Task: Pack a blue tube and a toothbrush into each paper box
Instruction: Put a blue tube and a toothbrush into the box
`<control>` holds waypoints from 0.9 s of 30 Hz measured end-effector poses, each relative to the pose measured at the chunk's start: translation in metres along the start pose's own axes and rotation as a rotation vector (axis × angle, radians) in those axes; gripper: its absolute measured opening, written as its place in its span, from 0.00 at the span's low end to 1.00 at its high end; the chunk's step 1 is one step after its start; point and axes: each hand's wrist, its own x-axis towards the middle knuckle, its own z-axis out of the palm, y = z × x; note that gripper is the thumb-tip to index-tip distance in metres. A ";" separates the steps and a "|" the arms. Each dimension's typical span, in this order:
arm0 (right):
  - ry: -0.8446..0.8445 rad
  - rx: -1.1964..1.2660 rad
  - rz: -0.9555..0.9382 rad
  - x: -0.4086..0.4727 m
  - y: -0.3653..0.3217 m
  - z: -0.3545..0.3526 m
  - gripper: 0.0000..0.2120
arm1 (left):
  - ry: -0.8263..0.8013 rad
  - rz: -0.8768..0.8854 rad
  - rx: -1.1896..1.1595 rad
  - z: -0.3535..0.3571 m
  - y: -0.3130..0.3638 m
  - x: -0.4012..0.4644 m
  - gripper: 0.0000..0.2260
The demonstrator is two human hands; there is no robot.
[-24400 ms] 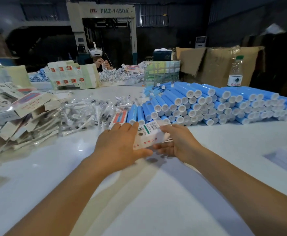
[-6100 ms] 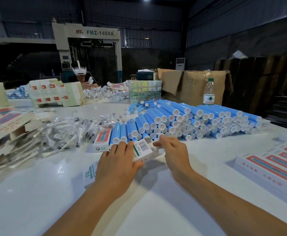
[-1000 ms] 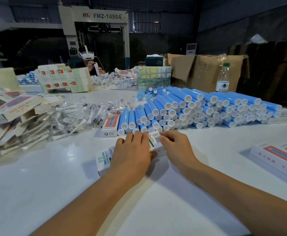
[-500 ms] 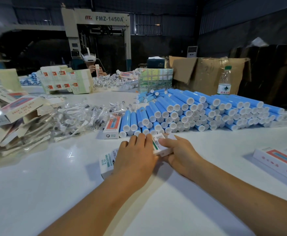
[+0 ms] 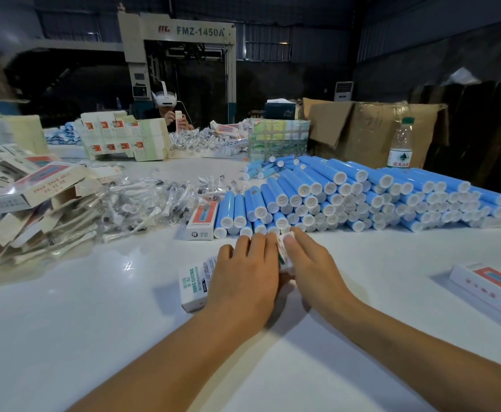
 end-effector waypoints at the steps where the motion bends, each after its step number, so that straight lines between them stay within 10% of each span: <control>1: -0.033 0.184 0.072 0.002 -0.004 -0.002 0.15 | 0.023 -0.013 -0.019 0.000 -0.003 0.001 0.29; 5: -0.123 0.552 0.180 0.009 -0.010 -0.010 0.13 | 0.056 -0.055 -0.090 -0.001 -0.012 0.004 0.30; 27: -0.062 0.546 0.179 0.011 -0.006 -0.017 0.17 | 0.199 0.098 -0.113 -0.009 -0.017 0.001 0.29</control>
